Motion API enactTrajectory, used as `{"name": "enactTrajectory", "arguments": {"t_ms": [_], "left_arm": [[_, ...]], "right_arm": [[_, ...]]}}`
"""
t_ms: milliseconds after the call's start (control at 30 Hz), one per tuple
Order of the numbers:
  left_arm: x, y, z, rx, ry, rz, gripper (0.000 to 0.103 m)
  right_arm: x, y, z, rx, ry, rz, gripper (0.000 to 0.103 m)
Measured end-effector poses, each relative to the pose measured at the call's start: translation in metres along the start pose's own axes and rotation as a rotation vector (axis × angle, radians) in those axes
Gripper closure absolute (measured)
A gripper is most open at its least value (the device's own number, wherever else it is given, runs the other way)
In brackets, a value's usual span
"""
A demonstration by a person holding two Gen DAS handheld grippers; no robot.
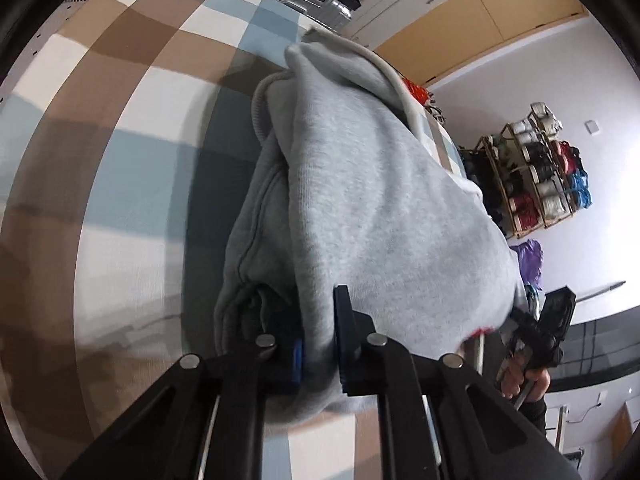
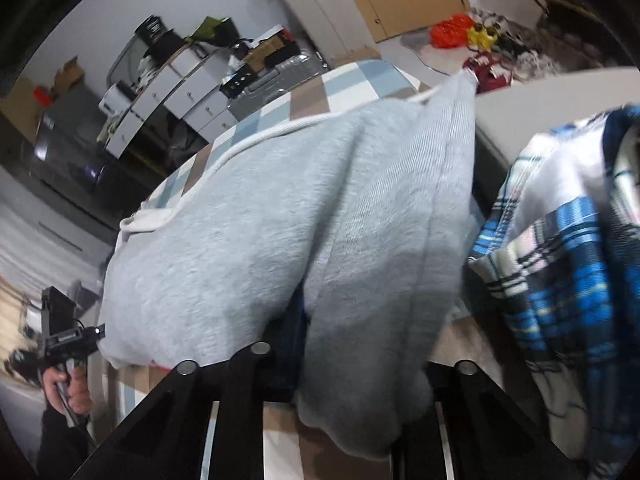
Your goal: Fold large clothes
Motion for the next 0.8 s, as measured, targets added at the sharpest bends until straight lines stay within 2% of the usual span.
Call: {"name": "enactTrajectory", "arguments": {"t_ms": [200,333,433,500,533,633,700,800], "left_arm": [[-0.024,0.021,-0.003,0.016,0.065,0.062,0.100],[-0.042,0.040,-0.019,0.076,0.121,0.097,0.100],[-0.052,0.055,-0.026,0.122,0.134,0.122,0.100],[-0.058,0.057,-0.026,0.147,0.109,0.097,0.100],[-0.059,0.053,-0.023,0.130,0.120,0.089,0.100],[-0.067,0.037,-0.010,0.080,0.095,0.021,0.100],[-0.070,0.027,-0.002,0.076,0.039,-0.019,0.100],[-0.078,0.014,0.006,0.026,0.021,-0.070,0.100]], "right_arm": [[-0.027,0.005,0.004,-0.105,-0.001,0.025,0.087],[-0.050,0.027,0.011,-0.216,-0.013,0.091,0.088],[-0.065,0.044,0.013,-0.298,0.021,0.141,0.092],[-0.070,0.049,0.009,-0.330,0.074,0.154,0.092],[-0.074,0.049,0.006,-0.334,0.095,0.143,0.092],[-0.083,0.042,0.002,-0.271,0.073,0.144,0.092],[-0.087,0.036,0.003,-0.228,0.068,0.139,0.091],[-0.093,0.032,0.014,-0.249,0.103,0.131,0.090]]}}
Point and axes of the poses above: each gripper's, at about its wrist camera, not at the fingertips, and x roughly the way its jaws point, z to its left, y to its underside, the point moved 2 cm from there along x, roughly the way its jaws point, and after that the axes turned 12 degrees about -z, right-handed, at the moved point
